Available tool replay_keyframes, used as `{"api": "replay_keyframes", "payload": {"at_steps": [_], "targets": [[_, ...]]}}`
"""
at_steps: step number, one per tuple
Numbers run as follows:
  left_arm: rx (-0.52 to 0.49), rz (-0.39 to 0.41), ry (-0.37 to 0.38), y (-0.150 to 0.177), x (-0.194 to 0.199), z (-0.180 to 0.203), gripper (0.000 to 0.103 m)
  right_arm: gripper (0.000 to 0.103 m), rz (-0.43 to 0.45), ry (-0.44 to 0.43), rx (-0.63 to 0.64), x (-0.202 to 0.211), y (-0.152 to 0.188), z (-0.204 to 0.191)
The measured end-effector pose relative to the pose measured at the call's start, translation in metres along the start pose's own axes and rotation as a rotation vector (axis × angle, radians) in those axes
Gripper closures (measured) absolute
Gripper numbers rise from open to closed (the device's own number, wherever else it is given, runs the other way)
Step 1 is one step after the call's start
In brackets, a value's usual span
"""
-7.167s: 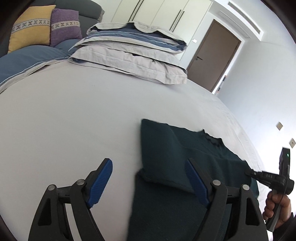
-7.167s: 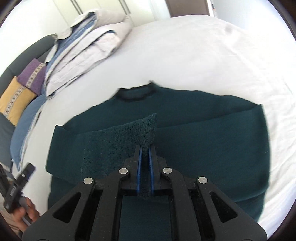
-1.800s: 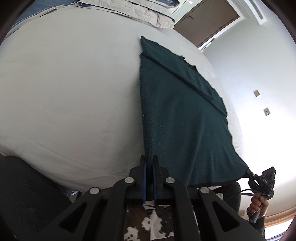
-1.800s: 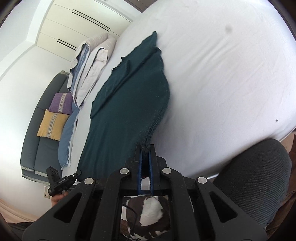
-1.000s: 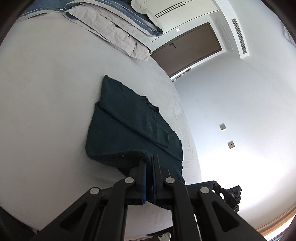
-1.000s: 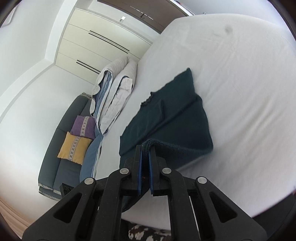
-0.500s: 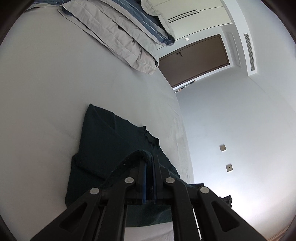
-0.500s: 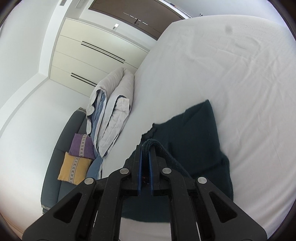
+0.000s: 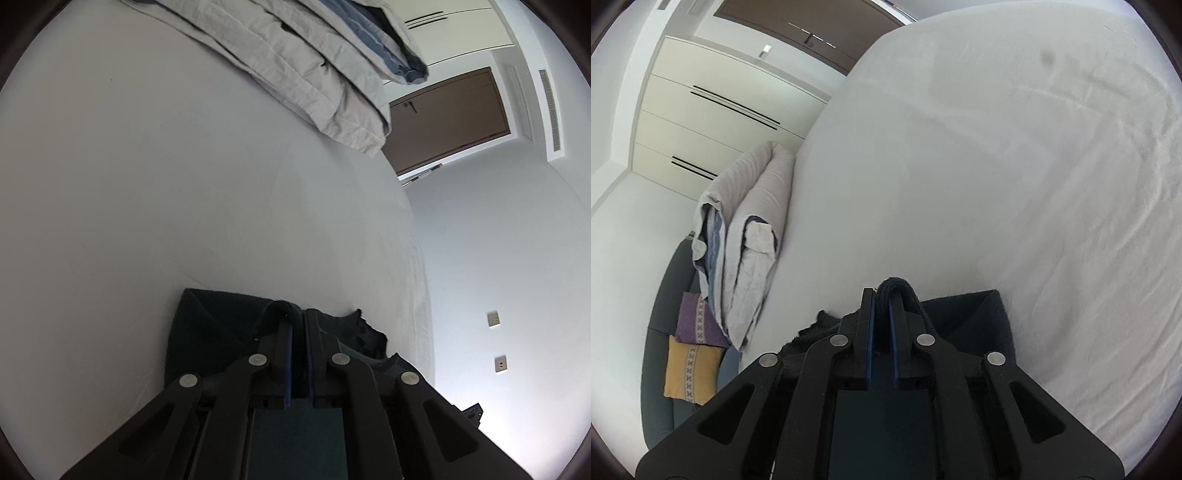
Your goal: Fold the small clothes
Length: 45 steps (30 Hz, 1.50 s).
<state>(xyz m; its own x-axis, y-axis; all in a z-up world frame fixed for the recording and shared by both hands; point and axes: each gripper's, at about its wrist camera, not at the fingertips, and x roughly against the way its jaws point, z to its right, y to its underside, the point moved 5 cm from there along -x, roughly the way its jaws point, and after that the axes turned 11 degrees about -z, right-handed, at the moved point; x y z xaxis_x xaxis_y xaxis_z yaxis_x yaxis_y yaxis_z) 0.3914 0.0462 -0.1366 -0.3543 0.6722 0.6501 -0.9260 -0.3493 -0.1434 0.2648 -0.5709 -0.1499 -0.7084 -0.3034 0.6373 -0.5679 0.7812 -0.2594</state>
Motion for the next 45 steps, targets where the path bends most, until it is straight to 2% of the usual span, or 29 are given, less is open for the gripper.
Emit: {"api": "replay_keyframes", "payload": {"at_steps": [1, 2, 3, 4, 5, 6, 7, 12, 13, 17, 25, 30, 34, 35, 37, 38, 40, 45], "targets": [[0.016, -0.005, -0.018, -0.002, -0.006, -0.006, 0.093, 0.09, 0.006, 0.025, -0.01, -0.009, -0.005, 0.005], [0.034, -0.011, -0.058, -0.005, -0.013, -0.014, 0.09, 0.082, 0.02, 0.039, -0.013, -0.013, -0.01, 0.009], [0.047, -0.015, -0.086, -0.006, -0.017, -0.021, 0.077, 0.075, 0.035, 0.048, -0.016, -0.016, -0.011, 0.013], [0.065, -0.009, -0.091, -0.007, -0.019, -0.027, 0.068, 0.053, 0.049, 0.061, -0.027, -0.019, -0.014, 0.017], [0.072, -0.003, -0.076, -0.007, -0.018, -0.028, 0.066, 0.037, 0.068, 0.067, -0.04, -0.019, -0.014, 0.02], [0.07, 0.0, -0.068, -0.006, -0.015, -0.028, 0.061, 0.037, 0.082, 0.062, -0.04, -0.017, -0.014, 0.022], [0.064, 0.007, -0.073, -0.005, -0.011, -0.026, 0.051, 0.037, 0.085, 0.057, -0.025, -0.017, -0.014, 0.023], [-0.032, 0.079, -0.078, 0.008, 0.02, 0.0, 0.043, 0.037, 0.095, 0.09, 0.046, 0.002, 0.008, 0.025], [-0.053, 0.09, -0.08, 0.013, 0.027, 0.004, 0.041, 0.037, 0.097, 0.093, 0.063, 0.014, 0.023, 0.02], [-0.149, 0.118, -0.143, 0.043, 0.044, 0.011, 0.04, 0.037, 0.093, 0.134, 0.181, 0.035, 0.06, 0.002], [-0.218, 0.086, -0.249, 0.101, 0.04, -0.011, 0.041, 0.039, 0.05, 0.282, 0.41, 0.045, 0.139, -0.026], [-0.245, 0.115, -0.285, 0.128, 0.047, -0.022, 0.041, 0.041, 0.039, 0.329, 0.459, 0.061, 0.18, -0.015], [-0.305, 0.105, -0.329, 0.141, 0.043, -0.023, 0.042, 0.041, 0.029, 0.354, 0.448, 0.072, 0.198, 0.012], [-0.316, 0.091, -0.342, 0.142, 0.039, -0.026, 0.044, 0.042, 0.021, 0.361, 0.445, 0.071, 0.201, 0.017], [-0.303, 0.073, -0.367, 0.144, 0.033, -0.035, 0.056, 0.048, -0.006, 0.381, 0.439, 0.065, 0.202, 0.029], [-0.289, 0.08, -0.377, 0.143, 0.034, -0.04, 0.056, 0.054, -0.01, 0.4, 0.434, 0.065, 0.203, 0.034], [-0.273, 0.078, -0.359, 0.143, 0.035, -0.046, 0.058, 0.058, 0.004, 0.398, 0.424, 0.068, 0.206, 0.039], [-0.314, 0.066, -0.402, 0.147, 0.033, -0.046, 0.062, 0.074, -0.009, 0.398, 0.411, 0.073, 0.206, 0.045]]}}
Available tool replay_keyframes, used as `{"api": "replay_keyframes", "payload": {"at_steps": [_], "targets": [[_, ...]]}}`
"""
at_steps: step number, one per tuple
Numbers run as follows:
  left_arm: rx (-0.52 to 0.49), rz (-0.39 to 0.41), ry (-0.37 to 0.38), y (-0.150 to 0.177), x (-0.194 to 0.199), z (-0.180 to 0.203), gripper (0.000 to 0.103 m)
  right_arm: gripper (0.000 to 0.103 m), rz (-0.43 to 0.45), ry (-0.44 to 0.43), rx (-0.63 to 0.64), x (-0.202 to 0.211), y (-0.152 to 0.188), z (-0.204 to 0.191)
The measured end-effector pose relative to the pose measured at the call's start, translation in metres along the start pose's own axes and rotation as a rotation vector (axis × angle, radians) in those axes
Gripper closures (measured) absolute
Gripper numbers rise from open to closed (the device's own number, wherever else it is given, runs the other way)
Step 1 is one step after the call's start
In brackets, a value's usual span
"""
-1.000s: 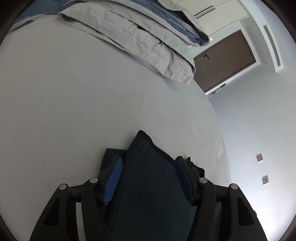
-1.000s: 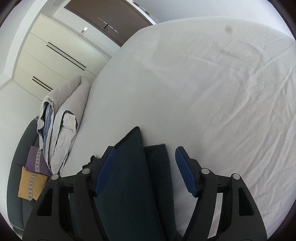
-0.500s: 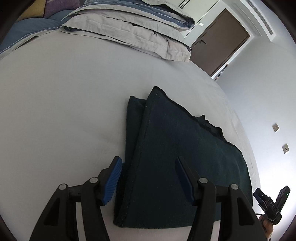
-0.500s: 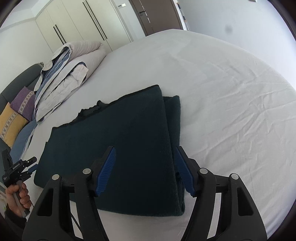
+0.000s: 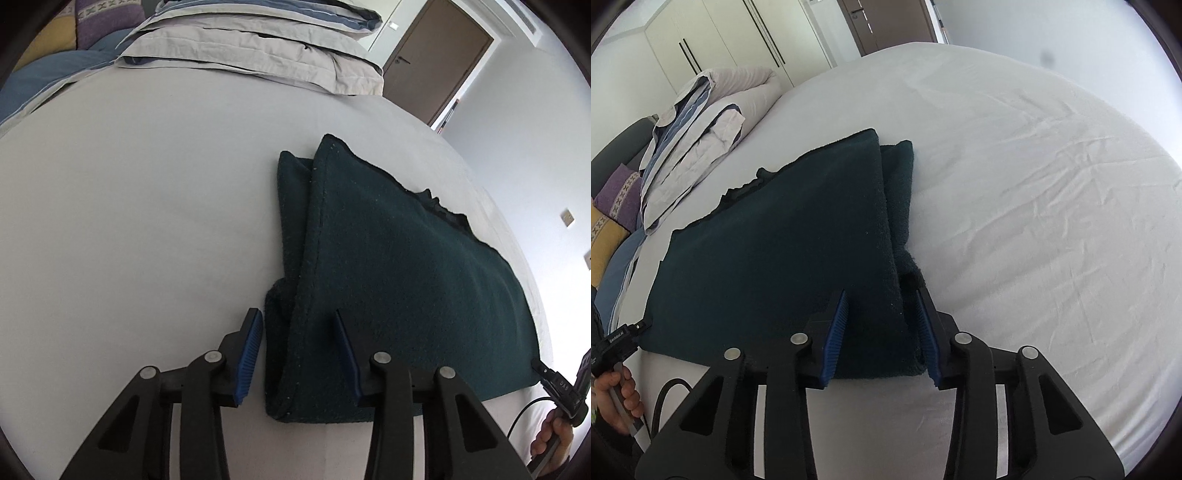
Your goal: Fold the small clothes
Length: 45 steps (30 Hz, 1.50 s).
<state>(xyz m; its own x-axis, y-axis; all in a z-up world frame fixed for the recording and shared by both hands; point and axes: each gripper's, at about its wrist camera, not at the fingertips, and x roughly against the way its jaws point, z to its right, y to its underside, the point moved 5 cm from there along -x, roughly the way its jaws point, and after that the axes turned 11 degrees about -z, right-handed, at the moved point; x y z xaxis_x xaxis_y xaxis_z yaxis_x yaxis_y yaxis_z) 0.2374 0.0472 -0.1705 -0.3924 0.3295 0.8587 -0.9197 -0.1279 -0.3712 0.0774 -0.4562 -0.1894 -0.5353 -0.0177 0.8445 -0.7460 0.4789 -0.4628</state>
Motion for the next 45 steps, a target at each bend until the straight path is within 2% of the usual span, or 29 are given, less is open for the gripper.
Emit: {"api": "replay_keyframes", "payload": {"at_steps": [3, 5, 7, 10, 14, 18, 21, 22, 23, 25, 26, 29, 32, 35, 38, 42, 44, 45], "targets": [[-0.018, -0.018, -0.016, 0.001, -0.002, 0.002, 0.071, 0.084, -0.012, 0.027, 0.018, -0.002, 0.001, 0.001], [-0.042, -0.026, -0.035, 0.003, -0.002, 0.005, 0.077, 0.096, -0.021, 0.017, -0.005, 0.0, 0.001, 0.004], [-0.058, -0.033, -0.051, 0.004, -0.001, 0.007, 0.084, 0.097, -0.022, 0.014, -0.023, 0.004, 0.001, 0.004], [-0.07, -0.039, -0.066, 0.006, 0.002, 0.007, 0.09, 0.098, -0.021, 0.019, -0.036, 0.011, 0.004, 0.005], [-0.094, -0.039, -0.086, 0.008, -0.001, 0.007, 0.091, 0.098, -0.04, -0.004, -0.061, 0.006, 0.008, 0.013], [-0.088, -0.035, -0.083, 0.009, 0.0, 0.006, 0.091, 0.098, -0.061, -0.07, -0.096, -0.002, 0.008, 0.023], [-0.076, -0.041, -0.073, 0.01, 0.002, 0.004, 0.084, 0.093, -0.072, -0.109, -0.124, 0.005, 0.007, 0.026], [-0.065, -0.037, -0.067, 0.01, 0.006, 0.003, 0.081, 0.088, -0.069, -0.108, -0.141, 0.01, 0.007, 0.027], [-0.053, -0.03, -0.07, 0.01, 0.01, 0.002, 0.08, 0.078, -0.045, -0.079, -0.158, 0.019, 0.006, 0.029], [-0.043, 0.016, -0.09, 0.009, 0.025, 0.003, 0.08, 0.064, 0.035, -0.049, -0.169, 0.039, 0.001, 0.03], [-0.051, 0.04, -0.104, 0.007, 0.03, 0.006, 0.08, 0.062, 0.058, -0.065, -0.167, 0.045, -0.002, 0.027], [-0.109, 0.09, -0.125, -0.004, 0.038, 0.028, 0.08, 0.061, 0.071, -0.169, -0.143, 0.05, -0.019, 0.004], [-0.176, 0.115, -0.142, -0.022, 0.029, 0.058, 0.069, 0.061, 0.04, -0.27, -0.086, 0.033, -0.039, -0.038], [-0.234, 0.146, -0.18, -0.045, 0.015, 0.081, 0.065, 0.062, -0.011, -0.36, -0.022, 0.004, -0.06, -0.086], [-0.306, 0.182, -0.243, -0.071, -0.002, 0.099, 0.055, 0.062, -0.087, -0.433, 0.01, -0.036, -0.076, -0.132], [-0.341, 0.198, -0.274, -0.097, -0.027, 0.101, 0.053, 0.062, -0.16, -0.484, 0.016, -0.086, -0.099, -0.17], [-0.321, 0.162, -0.282, -0.107, -0.046, 0.088, 0.048, 0.062, -0.181, -0.464, 0.021, -0.109, -0.109, -0.178], [-0.297, 0.12, -0.293, -0.109, -0.059, 0.076, 0.048, 0.062, -0.188, -0.437, 0.015, -0.123, -0.112, -0.179]]}}
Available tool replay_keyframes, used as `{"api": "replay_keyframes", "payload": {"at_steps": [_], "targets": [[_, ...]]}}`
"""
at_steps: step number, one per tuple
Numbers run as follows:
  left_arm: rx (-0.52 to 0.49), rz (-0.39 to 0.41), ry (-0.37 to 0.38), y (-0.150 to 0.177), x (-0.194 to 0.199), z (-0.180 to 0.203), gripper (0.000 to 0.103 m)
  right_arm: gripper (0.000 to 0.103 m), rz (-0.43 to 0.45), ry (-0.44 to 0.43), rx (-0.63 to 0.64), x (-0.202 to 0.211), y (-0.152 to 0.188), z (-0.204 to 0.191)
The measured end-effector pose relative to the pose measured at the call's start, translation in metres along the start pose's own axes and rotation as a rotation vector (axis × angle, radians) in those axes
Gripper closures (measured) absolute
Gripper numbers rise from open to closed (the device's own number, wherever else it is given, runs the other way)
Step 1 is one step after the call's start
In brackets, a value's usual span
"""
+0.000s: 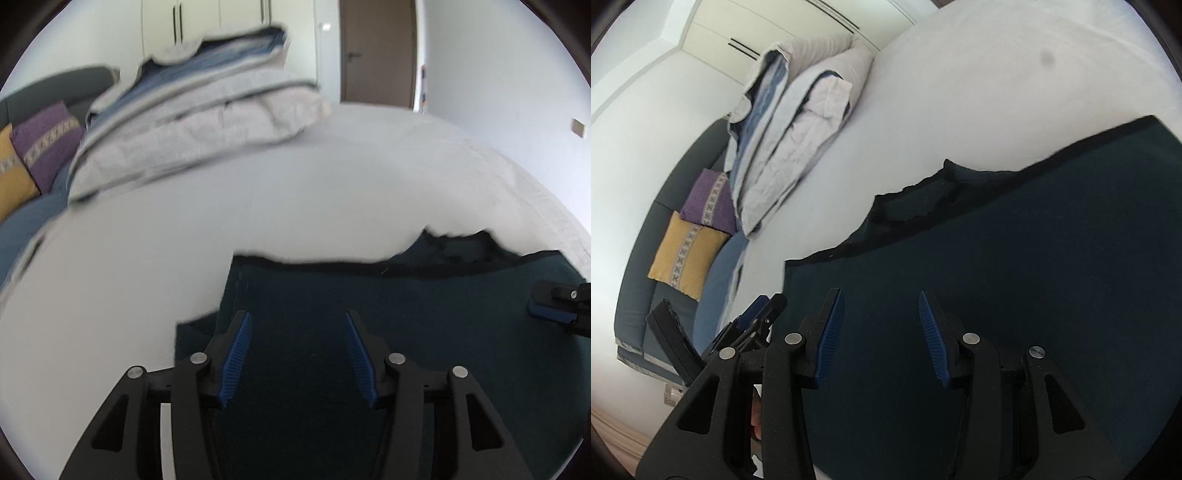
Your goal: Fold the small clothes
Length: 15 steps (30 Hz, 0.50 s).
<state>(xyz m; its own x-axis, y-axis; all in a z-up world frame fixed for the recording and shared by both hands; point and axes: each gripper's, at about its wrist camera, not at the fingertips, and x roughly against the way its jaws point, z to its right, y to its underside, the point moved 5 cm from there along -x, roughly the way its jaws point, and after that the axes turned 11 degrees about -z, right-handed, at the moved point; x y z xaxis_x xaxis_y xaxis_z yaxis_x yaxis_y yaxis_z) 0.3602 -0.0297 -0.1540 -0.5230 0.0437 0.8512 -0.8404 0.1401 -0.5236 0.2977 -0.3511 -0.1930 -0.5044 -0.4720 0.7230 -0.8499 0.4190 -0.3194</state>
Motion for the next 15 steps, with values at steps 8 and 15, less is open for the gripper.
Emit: {"api": "replay_keyframes", "payload": {"at_steps": [8, 15], "targets": [[0.023, 0.001, 0.06, 0.005, -0.017, -0.012, 0.046, 0.098, 0.153, -0.126, -0.215, 0.029, -0.022, 0.102], [0.023, 0.016, 0.058, 0.007, -0.016, -0.013, 0.045, 0.094, 0.333, 0.059, -0.353, 0.098, -0.02, 0.144]]}}
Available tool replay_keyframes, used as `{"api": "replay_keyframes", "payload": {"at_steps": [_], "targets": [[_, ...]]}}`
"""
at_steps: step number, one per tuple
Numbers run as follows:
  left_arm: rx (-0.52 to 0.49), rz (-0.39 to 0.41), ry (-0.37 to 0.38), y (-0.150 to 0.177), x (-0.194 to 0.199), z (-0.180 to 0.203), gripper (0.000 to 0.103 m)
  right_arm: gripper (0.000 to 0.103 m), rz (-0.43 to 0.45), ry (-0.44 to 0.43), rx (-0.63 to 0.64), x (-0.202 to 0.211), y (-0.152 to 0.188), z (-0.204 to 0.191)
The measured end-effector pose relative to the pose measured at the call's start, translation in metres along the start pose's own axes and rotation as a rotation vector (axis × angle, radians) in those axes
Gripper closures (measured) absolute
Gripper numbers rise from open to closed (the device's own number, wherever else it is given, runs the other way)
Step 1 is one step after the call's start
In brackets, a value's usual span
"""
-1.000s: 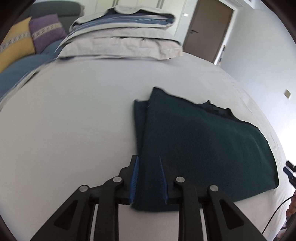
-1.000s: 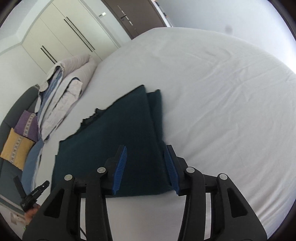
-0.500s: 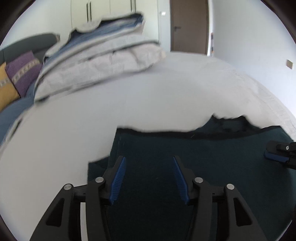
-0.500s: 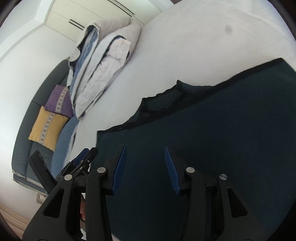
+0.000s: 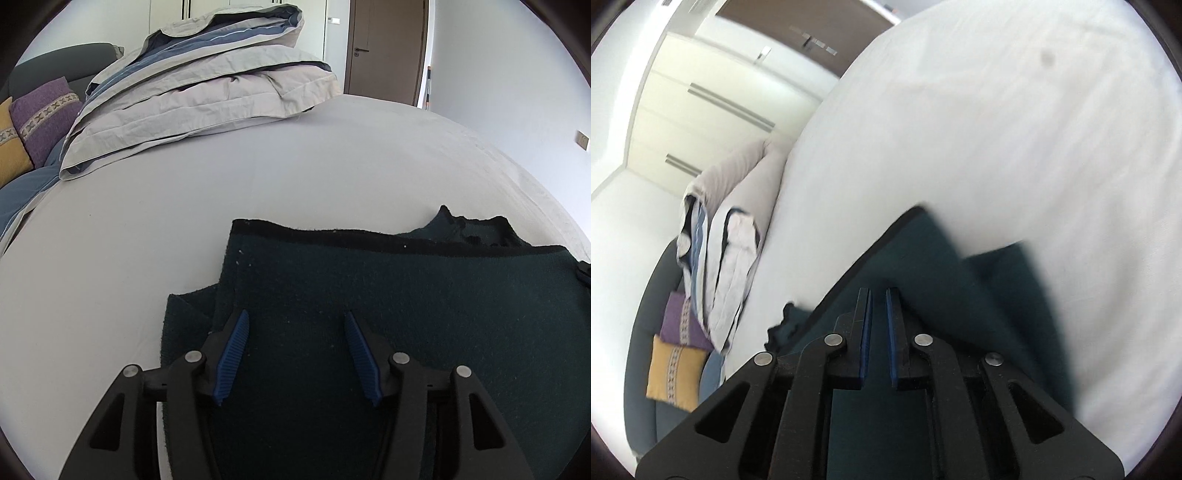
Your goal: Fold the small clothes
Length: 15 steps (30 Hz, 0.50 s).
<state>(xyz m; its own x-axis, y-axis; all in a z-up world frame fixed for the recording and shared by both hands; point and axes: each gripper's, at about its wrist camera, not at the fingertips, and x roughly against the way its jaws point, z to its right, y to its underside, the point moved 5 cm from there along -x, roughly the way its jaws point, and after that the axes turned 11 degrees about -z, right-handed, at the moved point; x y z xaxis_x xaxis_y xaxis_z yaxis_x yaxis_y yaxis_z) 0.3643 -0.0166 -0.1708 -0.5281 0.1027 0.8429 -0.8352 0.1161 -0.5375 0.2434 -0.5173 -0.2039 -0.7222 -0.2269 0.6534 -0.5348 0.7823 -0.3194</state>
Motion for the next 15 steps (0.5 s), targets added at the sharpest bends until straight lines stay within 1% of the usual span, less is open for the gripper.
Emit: {"api": "replay_keyframes", "payload": {"at_steps": [1, 2, 3, 4, 5, 6, 7, 8, 10, 12, 14, 15], "targets": [[-0.002, 0.002, -0.003, 0.0, 0.0, 0.0, 0.045, 0.088, -0.002, 0.006, 0.03, 0.008, 0.008, -0.009], [-0.003, 0.004, -0.007, 0.002, 0.0, 0.001, 0.045, 0.081, -0.018, -0.02, 0.068, 0.012, 0.017, -0.021], [-0.005, 0.006, -0.011, 0.003, 0.001, 0.002, 0.045, 0.077, -0.039, -0.054, 0.103, 0.016, 0.029, -0.034], [-0.007, 0.007, -0.016, 0.002, 0.001, 0.002, 0.045, 0.069, -0.072, -0.089, 0.143, 0.018, 0.046, -0.051], [-0.009, 0.009, -0.02, 0.002, 0.001, 0.003, 0.045, 0.066, -0.12, -0.128, 0.198, 0.016, 0.066, -0.071], [-0.009, 0.01, -0.022, 0.002, 0.001, 0.003, 0.045, 0.065, -0.161, -0.165, 0.246, 0.014, 0.084, -0.087], [-0.009, 0.01, -0.023, 0.003, 0.001, 0.003, 0.045, 0.064, -0.215, -0.199, 0.302, 0.008, 0.11, -0.106], [-0.009, 0.01, -0.023, 0.004, 0.002, 0.004, 0.045, 0.06, -0.265, -0.217, 0.344, 0.002, 0.131, -0.119], [-0.008, 0.011, -0.023, 0.004, 0.002, 0.005, 0.045, 0.06, -0.388, -0.247, 0.423, -0.02, 0.18, -0.141], [-0.008, 0.013, -0.024, 0.005, 0.002, 0.005, 0.045, 0.06, -0.455, -0.271, 0.447, -0.038, 0.212, -0.149], [-0.007, 0.014, -0.022, 0.005, 0.002, 0.005, 0.045, 0.06, -0.502, -0.243, 0.442, -0.056, 0.233, -0.142], [-0.006, 0.015, -0.021, 0.005, 0.002, 0.005, 0.045, 0.061, -0.513, -0.222, 0.428, -0.062, 0.235, -0.133]]}}
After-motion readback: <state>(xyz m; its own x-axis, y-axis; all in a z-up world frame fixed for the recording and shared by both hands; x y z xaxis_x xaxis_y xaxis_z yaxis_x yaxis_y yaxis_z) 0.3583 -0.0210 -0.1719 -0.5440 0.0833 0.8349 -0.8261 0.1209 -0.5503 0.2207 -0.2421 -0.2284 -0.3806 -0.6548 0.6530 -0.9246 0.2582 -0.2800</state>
